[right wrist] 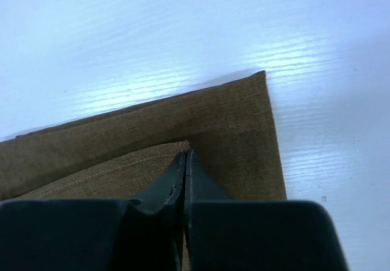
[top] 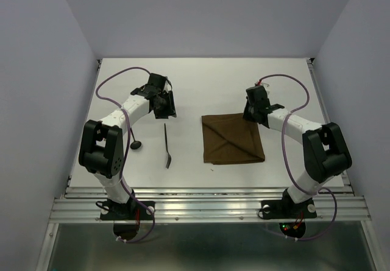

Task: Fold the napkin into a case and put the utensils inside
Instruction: Fold the top corner of the square-folded napkin at the center of the board.

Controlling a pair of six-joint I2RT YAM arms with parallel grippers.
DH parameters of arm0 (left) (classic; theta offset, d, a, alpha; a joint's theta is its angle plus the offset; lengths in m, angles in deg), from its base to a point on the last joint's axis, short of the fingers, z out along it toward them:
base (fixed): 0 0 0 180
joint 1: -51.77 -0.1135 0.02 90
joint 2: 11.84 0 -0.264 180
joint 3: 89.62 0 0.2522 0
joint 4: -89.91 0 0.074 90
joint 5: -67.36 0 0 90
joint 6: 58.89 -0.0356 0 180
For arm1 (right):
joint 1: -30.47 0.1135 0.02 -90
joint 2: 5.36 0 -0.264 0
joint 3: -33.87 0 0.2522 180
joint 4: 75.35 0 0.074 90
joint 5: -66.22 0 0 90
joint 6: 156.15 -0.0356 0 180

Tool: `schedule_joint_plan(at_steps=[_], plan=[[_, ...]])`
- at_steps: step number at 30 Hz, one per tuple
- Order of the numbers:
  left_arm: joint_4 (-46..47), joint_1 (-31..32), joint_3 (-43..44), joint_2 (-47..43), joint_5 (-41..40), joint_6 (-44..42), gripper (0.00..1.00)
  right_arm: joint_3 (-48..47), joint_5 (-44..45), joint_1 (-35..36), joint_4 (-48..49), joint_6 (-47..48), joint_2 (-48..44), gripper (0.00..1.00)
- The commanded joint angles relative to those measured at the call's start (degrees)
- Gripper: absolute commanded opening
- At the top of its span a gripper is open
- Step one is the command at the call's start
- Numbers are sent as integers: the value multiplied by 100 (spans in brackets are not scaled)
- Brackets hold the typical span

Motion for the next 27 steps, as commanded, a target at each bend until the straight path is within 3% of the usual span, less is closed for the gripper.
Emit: schedule_joint_plan(at_steps=[1,27], plan=[[-5,-4,-60,-228,-10,-95,50,-177,207,-220,197,-251,127,1],[-58,5,2,-193,42,-139,50,-282,242,-519,426,-304,435,1]])
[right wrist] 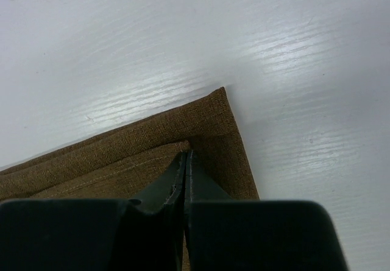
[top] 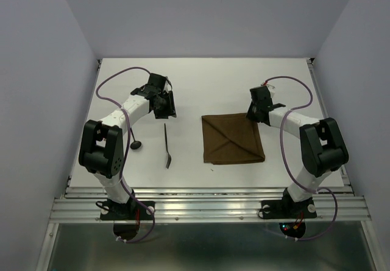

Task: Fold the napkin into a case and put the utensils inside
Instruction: Fold the top corner of the square-folded napkin at the center of the board.

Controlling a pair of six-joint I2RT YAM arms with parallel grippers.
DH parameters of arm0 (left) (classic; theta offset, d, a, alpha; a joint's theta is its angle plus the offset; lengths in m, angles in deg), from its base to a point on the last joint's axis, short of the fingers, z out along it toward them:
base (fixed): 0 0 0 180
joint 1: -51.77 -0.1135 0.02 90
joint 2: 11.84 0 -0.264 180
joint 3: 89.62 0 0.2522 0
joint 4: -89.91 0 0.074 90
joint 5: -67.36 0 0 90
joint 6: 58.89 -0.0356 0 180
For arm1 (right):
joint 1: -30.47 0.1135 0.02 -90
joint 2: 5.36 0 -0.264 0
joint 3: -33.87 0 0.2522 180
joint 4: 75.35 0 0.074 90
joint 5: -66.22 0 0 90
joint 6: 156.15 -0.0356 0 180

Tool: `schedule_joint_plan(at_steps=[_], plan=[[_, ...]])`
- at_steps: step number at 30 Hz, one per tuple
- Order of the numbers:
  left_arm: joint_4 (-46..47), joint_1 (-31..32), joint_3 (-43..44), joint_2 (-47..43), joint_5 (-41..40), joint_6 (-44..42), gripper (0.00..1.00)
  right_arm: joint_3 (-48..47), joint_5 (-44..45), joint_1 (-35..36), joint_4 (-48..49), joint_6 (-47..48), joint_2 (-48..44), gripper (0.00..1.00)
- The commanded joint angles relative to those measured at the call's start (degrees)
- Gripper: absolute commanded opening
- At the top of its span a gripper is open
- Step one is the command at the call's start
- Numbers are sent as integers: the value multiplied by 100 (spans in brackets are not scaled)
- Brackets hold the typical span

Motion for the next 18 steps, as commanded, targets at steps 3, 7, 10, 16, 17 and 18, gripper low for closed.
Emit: schedule_joint_plan(at_steps=[3,7,10,16,17,18], plan=[[-56,14,2,-193,31,-99,50,-319,157,-67,349,26,105,1],[-65,14,-7,-202,23,-99,50,-346,201,-67,376,44,149,1],[-56,22,-16,-193,31,-99,50,-320,227,-67,463,53,114,1],[-73,22,-25,-193,23,-108,50,-267,254,-119,578,17,79,1],[-73,22,-33,-193,23,-108,50,-284,254,-119,578,17,96,1],[-73,31,-33,-193,23,-108,50,-293,262,-119,569,9,114,1]])
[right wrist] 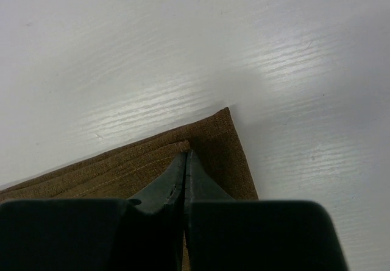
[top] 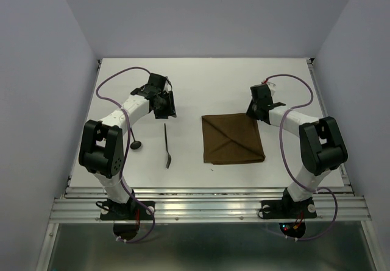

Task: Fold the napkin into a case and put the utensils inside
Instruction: Fold the top corner of the square-folded napkin at the center of the board.

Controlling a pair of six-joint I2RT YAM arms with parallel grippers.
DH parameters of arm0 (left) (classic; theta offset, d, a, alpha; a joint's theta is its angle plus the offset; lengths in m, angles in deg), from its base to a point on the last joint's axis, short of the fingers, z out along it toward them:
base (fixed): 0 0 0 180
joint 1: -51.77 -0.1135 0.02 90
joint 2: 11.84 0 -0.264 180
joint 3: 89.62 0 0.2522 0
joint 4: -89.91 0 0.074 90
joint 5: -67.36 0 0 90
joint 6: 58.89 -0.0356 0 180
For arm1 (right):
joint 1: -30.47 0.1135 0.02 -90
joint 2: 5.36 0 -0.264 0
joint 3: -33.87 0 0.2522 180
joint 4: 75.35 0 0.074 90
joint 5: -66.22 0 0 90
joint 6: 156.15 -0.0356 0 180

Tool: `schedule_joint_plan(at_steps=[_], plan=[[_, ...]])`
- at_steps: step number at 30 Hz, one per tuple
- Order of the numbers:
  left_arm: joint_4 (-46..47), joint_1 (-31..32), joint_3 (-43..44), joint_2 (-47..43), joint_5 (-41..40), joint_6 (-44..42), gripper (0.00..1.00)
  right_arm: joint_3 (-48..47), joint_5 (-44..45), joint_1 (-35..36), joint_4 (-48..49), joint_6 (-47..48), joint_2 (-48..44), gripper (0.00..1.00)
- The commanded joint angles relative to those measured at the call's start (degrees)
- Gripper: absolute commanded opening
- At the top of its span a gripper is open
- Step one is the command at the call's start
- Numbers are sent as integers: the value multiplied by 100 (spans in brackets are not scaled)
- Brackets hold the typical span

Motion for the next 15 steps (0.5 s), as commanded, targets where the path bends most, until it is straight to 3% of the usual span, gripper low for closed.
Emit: schedule_joint_plan(at_steps=[1,15], plan=[[-80,29,-25,-193,14,-77,50,-186,199,-78,350,-5,26,1],[-89,64,-16,-167,23,-77,50,-89,138,-131,386,-119,132,1]])
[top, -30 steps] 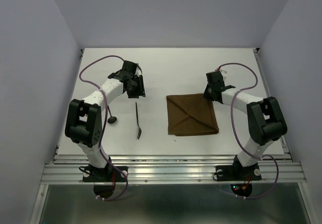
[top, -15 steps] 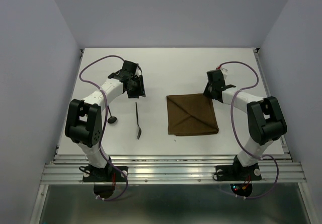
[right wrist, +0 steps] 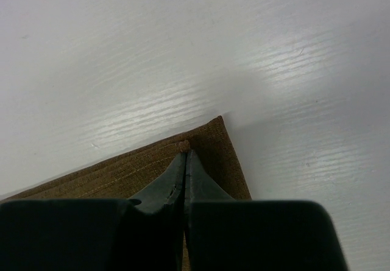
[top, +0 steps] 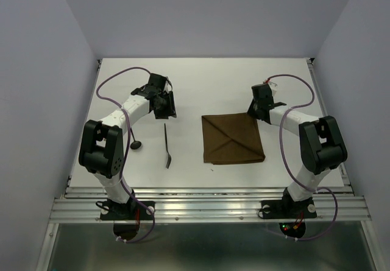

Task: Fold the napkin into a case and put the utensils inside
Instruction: Fold the top corner of the square-folded napkin at the center of the board, then smooth out the upper triangle-folded napkin at the center of the board.

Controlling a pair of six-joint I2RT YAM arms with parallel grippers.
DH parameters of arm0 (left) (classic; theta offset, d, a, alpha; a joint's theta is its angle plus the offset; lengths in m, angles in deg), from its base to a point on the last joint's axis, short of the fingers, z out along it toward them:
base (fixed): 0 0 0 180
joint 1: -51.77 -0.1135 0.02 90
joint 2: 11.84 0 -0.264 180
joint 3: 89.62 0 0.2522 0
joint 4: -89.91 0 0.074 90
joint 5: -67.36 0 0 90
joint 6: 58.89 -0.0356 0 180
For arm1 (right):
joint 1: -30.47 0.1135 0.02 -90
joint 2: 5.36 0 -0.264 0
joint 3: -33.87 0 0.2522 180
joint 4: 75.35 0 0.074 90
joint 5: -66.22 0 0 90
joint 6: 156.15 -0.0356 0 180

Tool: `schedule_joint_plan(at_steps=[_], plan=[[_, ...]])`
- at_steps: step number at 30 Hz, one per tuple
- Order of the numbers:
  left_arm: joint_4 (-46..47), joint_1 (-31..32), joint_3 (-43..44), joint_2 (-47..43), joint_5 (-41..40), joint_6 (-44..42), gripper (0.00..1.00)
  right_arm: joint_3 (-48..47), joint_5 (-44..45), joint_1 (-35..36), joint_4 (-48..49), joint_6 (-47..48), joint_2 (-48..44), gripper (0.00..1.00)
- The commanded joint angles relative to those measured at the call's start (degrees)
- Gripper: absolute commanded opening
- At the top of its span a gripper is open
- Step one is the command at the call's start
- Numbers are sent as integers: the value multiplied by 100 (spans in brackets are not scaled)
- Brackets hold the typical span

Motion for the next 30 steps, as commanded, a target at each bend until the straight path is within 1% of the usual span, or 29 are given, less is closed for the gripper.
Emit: schedule_joint_plan(at_steps=[1,4,5,6,8,9,12,13,16,21,23,24,25,26,27,28,30], plan=[[-78,53,-16,-167,23,-77,50,-89,126,-34,325,-75,113,1],[-87,88,10,-167,49,-86,50,-89,109,-34,316,-101,165,1],[-95,97,28,-158,58,-95,50,-89,100,-34,316,-110,183,4],[-104,149,80,-158,67,-104,50,-81,91,-34,324,-110,174,9],[-148,229,177,-132,67,-112,50,-72,74,-87,316,-119,131,16],[-166,333,273,-114,75,-113,50,-46,74,-87,307,-128,87,26],[-183,597,484,-9,110,-95,50,42,91,-87,307,-110,-193,42],[-192,659,537,26,137,-78,50,42,109,-87,281,-101,-282,44],[-140,922,739,263,286,-7,49,77,240,-87,36,-49,-711,46],[45,1239,1056,667,611,98,43,209,75,-87,-431,-5,-1416,45],[80,1301,1231,904,787,142,39,384,-180,-87,-694,-5,-1750,40],[115,1310,1293,984,840,160,38,455,-251,-87,-773,-5,-1846,35],[142,1319,1389,1054,918,186,35,534,-451,-87,-939,-39,-1952,25],[185,1319,1460,1185,963,204,34,622,-567,-87,-993,-57,-2170,20],[177,1328,1609,1265,998,204,32,840,-698,-87,-1046,-118,-2277,14],[177,1319,1680,1335,1068,213,31,964,-813,-87,-1134,-162,-2391,12],[177,1319,1795,1520,1112,221,31,1368,-1199,-87,-1187,-277,-2751,11]])
